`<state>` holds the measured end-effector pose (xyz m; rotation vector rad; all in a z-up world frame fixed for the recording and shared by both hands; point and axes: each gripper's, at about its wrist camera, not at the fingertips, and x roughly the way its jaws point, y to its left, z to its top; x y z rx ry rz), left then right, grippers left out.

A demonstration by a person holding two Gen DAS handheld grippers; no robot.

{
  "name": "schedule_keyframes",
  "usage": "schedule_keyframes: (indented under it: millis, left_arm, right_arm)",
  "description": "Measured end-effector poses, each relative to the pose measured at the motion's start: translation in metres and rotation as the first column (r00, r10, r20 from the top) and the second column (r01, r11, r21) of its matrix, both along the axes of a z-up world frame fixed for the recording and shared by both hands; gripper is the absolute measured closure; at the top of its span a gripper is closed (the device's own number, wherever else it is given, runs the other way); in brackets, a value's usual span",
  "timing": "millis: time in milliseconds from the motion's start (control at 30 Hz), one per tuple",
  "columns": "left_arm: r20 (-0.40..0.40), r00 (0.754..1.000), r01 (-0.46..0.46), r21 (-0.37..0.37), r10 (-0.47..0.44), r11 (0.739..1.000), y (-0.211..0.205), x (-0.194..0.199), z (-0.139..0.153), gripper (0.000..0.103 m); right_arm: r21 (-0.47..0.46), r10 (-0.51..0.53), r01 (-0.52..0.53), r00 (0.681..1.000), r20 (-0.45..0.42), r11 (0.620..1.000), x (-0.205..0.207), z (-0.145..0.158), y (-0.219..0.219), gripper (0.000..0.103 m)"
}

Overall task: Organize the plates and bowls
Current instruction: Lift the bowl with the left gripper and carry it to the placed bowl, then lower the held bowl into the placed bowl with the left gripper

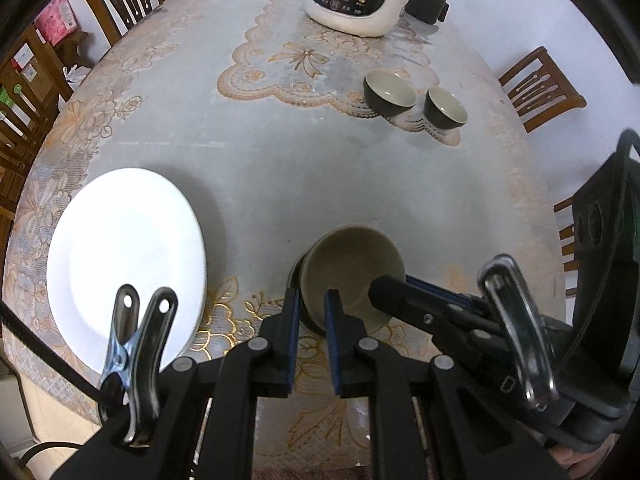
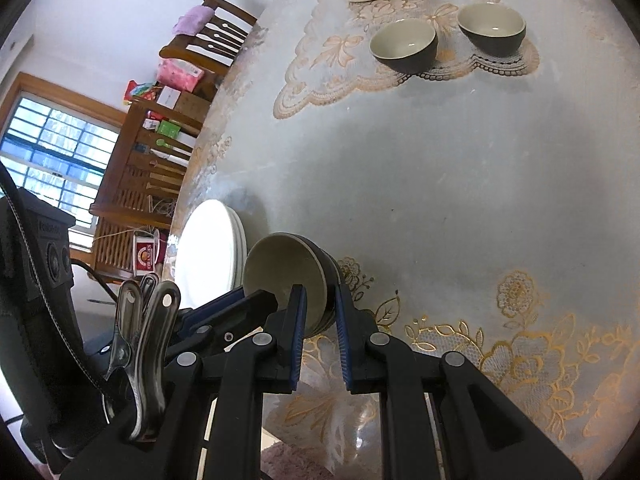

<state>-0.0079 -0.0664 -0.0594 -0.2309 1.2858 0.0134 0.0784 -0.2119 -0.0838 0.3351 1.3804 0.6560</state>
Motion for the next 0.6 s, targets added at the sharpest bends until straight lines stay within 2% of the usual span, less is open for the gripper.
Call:
schedule_keyframes:
  millis: [600]
  left_arm:
    - [0.003, 1.000, 0.001, 0.020, -0.001, 1.000, 0.0022, 0.0069, -0.0017, 0.091]
  right_arm:
    - [-0.022, -0.008, 0.008, 0.999, 0.031, 1.000, 0.0004, 0.0006, 0.0040, 0.086]
